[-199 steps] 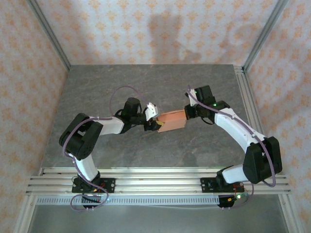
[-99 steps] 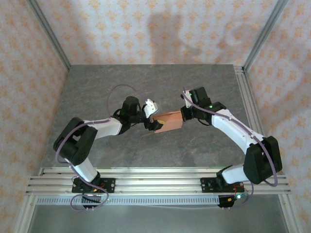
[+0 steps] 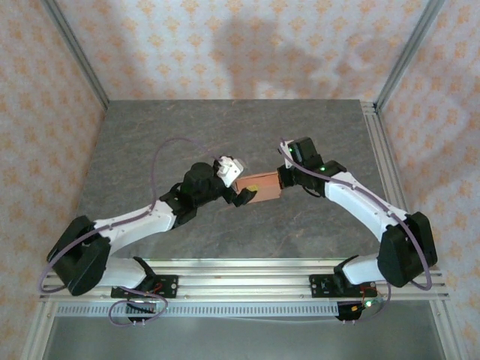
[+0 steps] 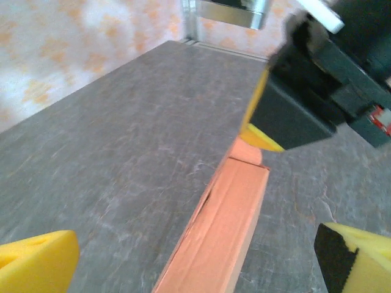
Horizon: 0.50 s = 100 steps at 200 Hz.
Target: Fold the paper box
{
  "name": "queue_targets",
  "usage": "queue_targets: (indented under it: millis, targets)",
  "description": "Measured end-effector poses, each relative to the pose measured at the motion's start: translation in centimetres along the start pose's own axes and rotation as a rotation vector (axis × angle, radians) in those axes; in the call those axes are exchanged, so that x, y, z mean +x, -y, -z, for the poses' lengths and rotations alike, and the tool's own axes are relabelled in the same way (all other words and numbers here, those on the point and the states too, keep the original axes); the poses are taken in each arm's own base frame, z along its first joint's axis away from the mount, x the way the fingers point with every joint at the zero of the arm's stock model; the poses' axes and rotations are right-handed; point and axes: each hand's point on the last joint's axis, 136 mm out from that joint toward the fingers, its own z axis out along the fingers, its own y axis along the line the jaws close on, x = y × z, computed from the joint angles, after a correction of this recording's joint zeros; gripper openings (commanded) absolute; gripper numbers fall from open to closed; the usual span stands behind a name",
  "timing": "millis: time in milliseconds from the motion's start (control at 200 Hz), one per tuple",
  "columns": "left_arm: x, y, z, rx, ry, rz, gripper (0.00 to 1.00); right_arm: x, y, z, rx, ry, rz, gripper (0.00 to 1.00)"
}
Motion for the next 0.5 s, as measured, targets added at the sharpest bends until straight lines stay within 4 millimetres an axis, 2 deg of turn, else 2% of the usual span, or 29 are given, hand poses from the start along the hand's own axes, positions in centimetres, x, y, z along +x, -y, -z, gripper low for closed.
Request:
queue_targets:
  millis: [195, 360, 501]
  targets:
    - [0.2, -2.8, 2.0, -0.18, -0.105, 0.19, 0.99, -0.2, 0.4, 0.2, 0.028, 0.023, -0.03, 0.0]
    - [1.5, -3.1, 2.8, -0.212, -0.255, 0.207, 0.84, -0.2, 0.6, 0.2, 0.041, 0.025, -0.042, 0.0]
    - [1.7, -2.9, 2.0, -0.199, -0.351, 0.205, 0.66, -0.2, 0.7, 0.2, 0.045, 0.028, -0.053, 0.0]
